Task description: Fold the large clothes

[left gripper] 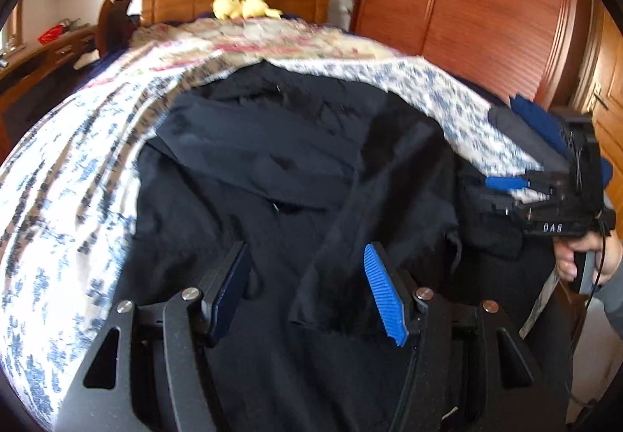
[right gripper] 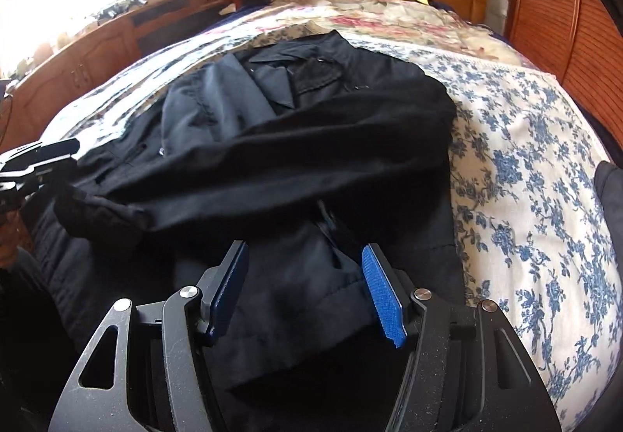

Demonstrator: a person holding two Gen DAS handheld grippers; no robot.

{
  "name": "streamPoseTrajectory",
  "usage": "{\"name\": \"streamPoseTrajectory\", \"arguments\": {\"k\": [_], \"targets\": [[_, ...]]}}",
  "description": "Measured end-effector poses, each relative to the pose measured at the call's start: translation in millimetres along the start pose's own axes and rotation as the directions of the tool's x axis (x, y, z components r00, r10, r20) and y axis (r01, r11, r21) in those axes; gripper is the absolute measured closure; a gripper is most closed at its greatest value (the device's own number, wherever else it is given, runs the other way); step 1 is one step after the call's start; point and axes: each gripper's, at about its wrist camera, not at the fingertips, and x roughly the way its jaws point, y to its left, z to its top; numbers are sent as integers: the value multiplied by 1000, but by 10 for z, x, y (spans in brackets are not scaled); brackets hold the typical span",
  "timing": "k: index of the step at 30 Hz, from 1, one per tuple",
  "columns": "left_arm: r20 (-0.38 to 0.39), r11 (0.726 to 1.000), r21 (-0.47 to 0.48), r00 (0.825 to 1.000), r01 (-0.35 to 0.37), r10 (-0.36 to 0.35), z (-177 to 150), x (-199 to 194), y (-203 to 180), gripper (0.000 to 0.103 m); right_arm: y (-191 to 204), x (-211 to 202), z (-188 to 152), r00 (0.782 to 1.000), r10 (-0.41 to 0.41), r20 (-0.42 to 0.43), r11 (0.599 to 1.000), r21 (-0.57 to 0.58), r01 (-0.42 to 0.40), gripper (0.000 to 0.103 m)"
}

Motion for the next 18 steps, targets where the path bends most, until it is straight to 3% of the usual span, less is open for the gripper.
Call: {"name": "streamPoseTrajectory", "arguments": {"k": [2, 4, 9, 11, 13, 15, 18], "targets": [[-32, 1000, 2, 999, -4, 4, -39, 87, -30, 44, -11, 16, -45, 1000, -12, 3, 1000, -8, 12, 41], [-72, 1000, 1, 997, -1, 2, -86, 156, -26, 52, -35, 35, -84, 1000, -7, 2, 1000, 3, 7, 41], [-141, 1000, -10, 990, 15, -16, -167, 268, -4, 55, -36, 57, -160, 1000, -18, 3, 1000, 3, 18, 41], [-149, 999, -3, 988, 32, -32, -187, 262, -23, 66, -41, 57, -188, 1000, -17, 2, 1000, 7, 17, 41], [-157, 998, 4, 986, 57, -55, -194, 236, -46, 84, -39, 36, -211, 1000, -29, 11, 1000, 1, 29, 41], [-118, 999, 21, 992, 47, -44, -162, 124, -41, 97, -33, 17, -209, 999, -38, 21, 999, -1, 38, 41], [-42, 999, 27, 999, 28, -27, -54, -77, -6, 99, 7, -21, -164, 999, -22, 34, 1000, 3, 21, 41]]}}
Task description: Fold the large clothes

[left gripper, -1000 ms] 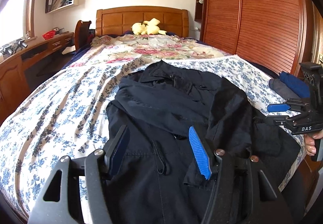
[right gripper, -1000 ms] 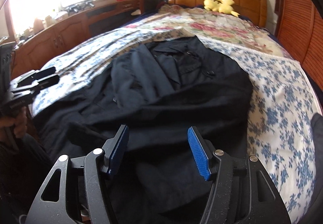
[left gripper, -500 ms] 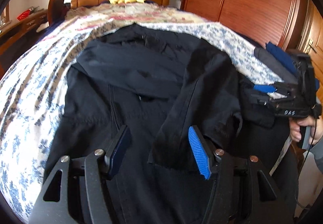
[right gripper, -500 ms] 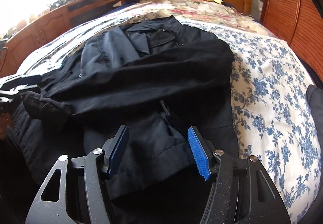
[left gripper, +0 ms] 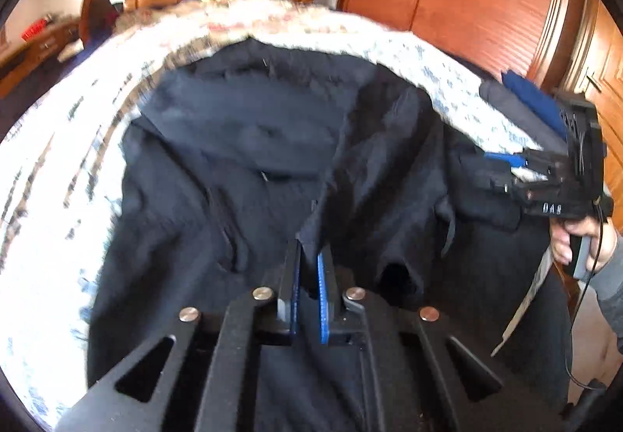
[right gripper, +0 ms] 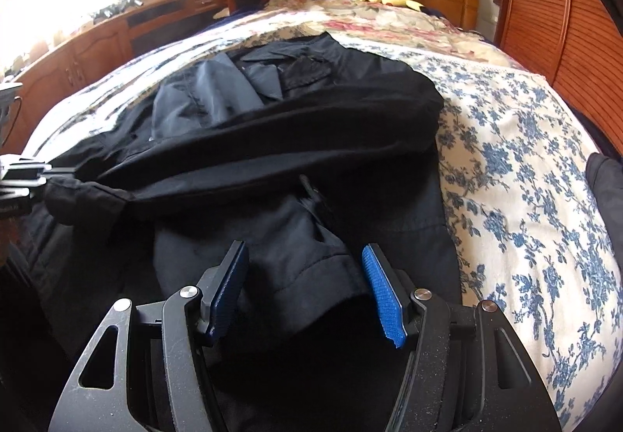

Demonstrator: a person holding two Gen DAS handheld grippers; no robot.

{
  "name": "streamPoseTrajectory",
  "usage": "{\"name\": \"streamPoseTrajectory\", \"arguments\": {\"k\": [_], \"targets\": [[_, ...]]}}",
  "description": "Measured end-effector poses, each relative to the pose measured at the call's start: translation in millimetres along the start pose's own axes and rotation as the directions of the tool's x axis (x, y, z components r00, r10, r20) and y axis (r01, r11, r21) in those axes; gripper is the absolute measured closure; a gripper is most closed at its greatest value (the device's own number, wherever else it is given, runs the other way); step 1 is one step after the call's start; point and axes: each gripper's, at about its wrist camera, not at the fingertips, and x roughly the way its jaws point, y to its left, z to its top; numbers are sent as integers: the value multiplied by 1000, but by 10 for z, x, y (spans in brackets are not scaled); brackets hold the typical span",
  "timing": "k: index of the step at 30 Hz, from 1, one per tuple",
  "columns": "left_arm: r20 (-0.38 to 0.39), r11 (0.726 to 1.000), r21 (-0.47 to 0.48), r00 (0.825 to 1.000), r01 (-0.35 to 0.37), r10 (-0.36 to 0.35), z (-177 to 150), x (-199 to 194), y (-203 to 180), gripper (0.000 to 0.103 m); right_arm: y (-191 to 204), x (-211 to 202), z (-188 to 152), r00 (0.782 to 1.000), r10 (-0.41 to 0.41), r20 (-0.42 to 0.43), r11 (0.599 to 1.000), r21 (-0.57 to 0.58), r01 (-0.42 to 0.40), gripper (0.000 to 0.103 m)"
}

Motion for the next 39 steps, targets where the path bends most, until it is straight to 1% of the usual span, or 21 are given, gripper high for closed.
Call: {"name": "streamPoseTrajectory", "arguments": {"k": [3, 5, 8, 13, 18, 20, 23, 24, 25, 29, 31, 35, 39], "targets": [[37, 1000, -19, 999, -11, 11, 75, -84, 94, 99, 98, -57, 98, 1000, 9, 27, 1000, -21, -9, 41], [64, 999, -19, 997, -47, 48, 131, -131, 158, 99, 171, -75, 179, 999, 23, 40, 999, -27, -22, 41], [100, 996, -37, 992, -80, 84, 185, -197, 259, 99, 292, -57, 305, 997, 54, 53, 998, -32, -52, 41], [100, 989, -67, 985, -133, 140, 215, -175, 411, 99, 582, 21, 513, 992, 104, 72, 993, -59, -100, 41], [99, 988, -102, 987, -120, 130, 199, -265, 531, 97, 936, 149, 683, 985, 157, 69, 984, -100, -150, 41], [100, 986, -112, 986, -124, 135, 172, -315, 576, 93, 1071, 224, 739, 982, 180, 61, 979, -109, -172, 42], [115, 984, -113, 982, -135, 148, 145, -401, 626, 83, 1252, 361, 807, 975, 217, 46, 971, -111, -210, 44], [126, 985, -112, 981, -131, 145, 133, -445, 651, 75, 1322, 412, 824, 973, 227, 39, 969, -111, -221, 44], [132, 985, -114, 980, -131, 146, 127, -473, 672, 70, 1394, 480, 838, 971, 237, 28, 966, -112, -232, 45], [155, 984, -118, 976, -135, 152, 82, -577, 756, 60, 1598, 696, 818, 965, 262, -24, 958, -115, -263, 46], [164, 984, -113, 974, -137, 154, 50, -620, 784, 48, 1654, 794, 784, 962, 268, -56, 955, -115, -273, 46], [173, 984, -112, 972, -142, 160, 10, -673, 842, 47, 1718, 933, 669, 959, 266, -98, 954, -113, -276, 46], [181, 973, -115, 959, -199, 217, -36, -691, 872, 47, 1675, 925, 657, 956, 279, -94, 954, -88, -288, 46]]}}
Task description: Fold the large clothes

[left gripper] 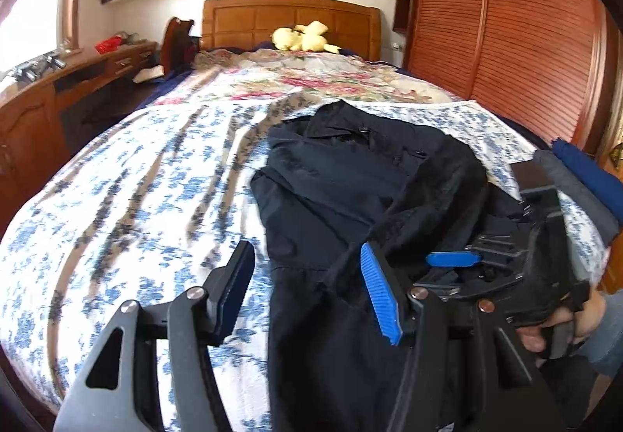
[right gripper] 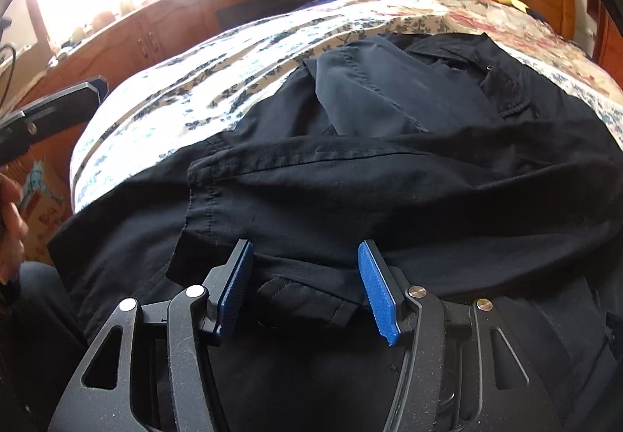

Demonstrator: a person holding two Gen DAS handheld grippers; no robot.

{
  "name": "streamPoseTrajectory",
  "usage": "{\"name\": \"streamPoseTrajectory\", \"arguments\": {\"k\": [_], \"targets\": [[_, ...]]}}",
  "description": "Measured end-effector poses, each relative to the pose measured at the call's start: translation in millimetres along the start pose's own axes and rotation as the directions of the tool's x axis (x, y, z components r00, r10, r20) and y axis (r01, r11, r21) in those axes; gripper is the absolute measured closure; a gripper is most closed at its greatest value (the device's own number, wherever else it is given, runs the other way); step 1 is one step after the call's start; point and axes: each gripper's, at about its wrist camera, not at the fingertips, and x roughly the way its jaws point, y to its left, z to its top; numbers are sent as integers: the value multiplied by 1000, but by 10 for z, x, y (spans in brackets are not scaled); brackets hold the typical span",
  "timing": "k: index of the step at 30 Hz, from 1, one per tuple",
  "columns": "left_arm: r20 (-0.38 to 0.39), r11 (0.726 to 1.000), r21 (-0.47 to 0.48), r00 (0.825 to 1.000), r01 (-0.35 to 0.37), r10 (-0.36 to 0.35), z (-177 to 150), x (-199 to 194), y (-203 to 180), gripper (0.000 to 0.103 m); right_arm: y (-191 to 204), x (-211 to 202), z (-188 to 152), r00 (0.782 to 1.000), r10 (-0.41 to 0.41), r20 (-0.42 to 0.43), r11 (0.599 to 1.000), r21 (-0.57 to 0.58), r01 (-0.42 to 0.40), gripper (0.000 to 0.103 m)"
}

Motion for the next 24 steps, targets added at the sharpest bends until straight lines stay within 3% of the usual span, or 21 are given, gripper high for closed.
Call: {"name": "streamPoseTrajectory", "arguments": {"k": [11, 19, 24], "targets": [[-49, 1000, 11, 999, 7, -6, -119, 98, -9, 47, -260, -718, -198, 996, -51, 76, 998, 25, 49, 46], [-81, 1000, 27, 997, 4, -2, -233, 95, -11, 47, -730, -1444, -683, 974, -202, 102, 977, 91, 194, 46], [-82, 999, 38, 996, -18, 21, -292, 14, -36, 47, -1035, -1709, -1021, 954, -290, 77, 950, 143, 277, 46]]}}
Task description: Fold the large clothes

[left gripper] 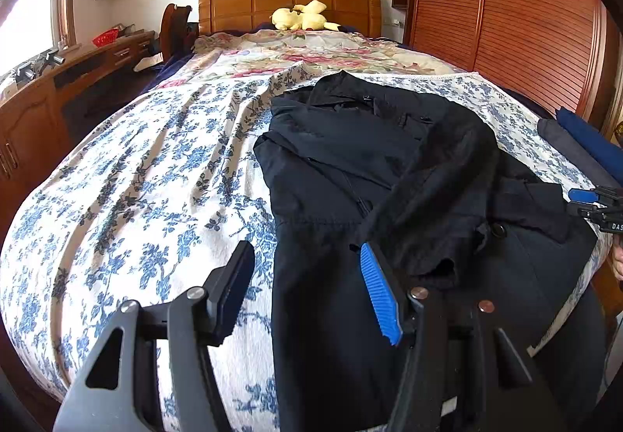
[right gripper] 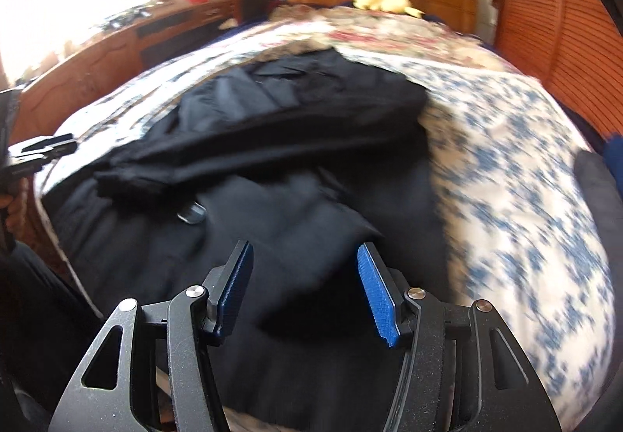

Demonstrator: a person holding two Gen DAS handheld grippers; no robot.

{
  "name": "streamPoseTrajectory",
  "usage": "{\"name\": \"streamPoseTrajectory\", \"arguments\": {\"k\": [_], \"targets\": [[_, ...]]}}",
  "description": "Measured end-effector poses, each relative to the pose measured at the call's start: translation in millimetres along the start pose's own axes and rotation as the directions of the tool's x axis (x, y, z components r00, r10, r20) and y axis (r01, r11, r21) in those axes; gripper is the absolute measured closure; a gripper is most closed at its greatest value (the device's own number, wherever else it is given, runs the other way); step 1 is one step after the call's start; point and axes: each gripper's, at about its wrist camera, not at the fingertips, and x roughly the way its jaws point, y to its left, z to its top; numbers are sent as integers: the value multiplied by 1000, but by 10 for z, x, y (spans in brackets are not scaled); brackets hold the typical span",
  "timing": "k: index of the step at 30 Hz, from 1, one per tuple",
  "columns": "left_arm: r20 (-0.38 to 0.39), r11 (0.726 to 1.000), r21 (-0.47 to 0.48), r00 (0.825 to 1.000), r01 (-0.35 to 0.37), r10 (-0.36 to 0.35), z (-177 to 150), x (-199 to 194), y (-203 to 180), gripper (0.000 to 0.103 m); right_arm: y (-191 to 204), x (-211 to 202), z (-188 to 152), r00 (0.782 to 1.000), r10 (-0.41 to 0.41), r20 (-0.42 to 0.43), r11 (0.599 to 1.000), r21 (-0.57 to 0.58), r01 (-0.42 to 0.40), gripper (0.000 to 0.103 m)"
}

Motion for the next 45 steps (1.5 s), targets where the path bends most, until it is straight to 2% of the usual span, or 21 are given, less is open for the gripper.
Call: {"name": "streamPoseTrajectory", "arguments": {"k": [6, 13, 27, 34, 35, 37, 39, 45], "targets": [[-2, 1000, 18, 1000, 6, -6, -90, -157, -112, 47, -401, -74, -279, 997, -66, -42, 995, 66, 69, 46], [-41, 999, 29, 999, 17, -16, -270, -164, -171, 47, -586, -47, -435, 992, -84, -92, 992, 90, 93, 46], [-138, 1000, -19, 990, -19, 16, -599, 12, 101, 47, -526, -98, -581, 993, -30, -114, 992, 120, 44, 45], [-119, 999, -37, 993, 0, -4, -707, -58, 112, 48, -445, -168, -633, 995, -17, -101, 993, 118, 29, 45], [-115, 999, -40, 993, 6, -10, -720, -70, 110, 48, -439, -172, -631, 995, -12, -100, 993, 119, 23, 45], [-108, 999, -42, 994, 18, -22, -735, -92, 96, 60, -421, -176, -622, 996, -5, -93, 993, 117, 16, 45], [-106, 998, -46, 994, 34, -39, -741, -114, 79, 66, -400, -170, -612, 996, 8, -84, 994, 113, 2, 46], [-114, 999, -37, 993, 23, -27, -747, -115, 43, 67, -345, -121, -605, 997, 2, -82, 995, 104, 6, 45]]}}
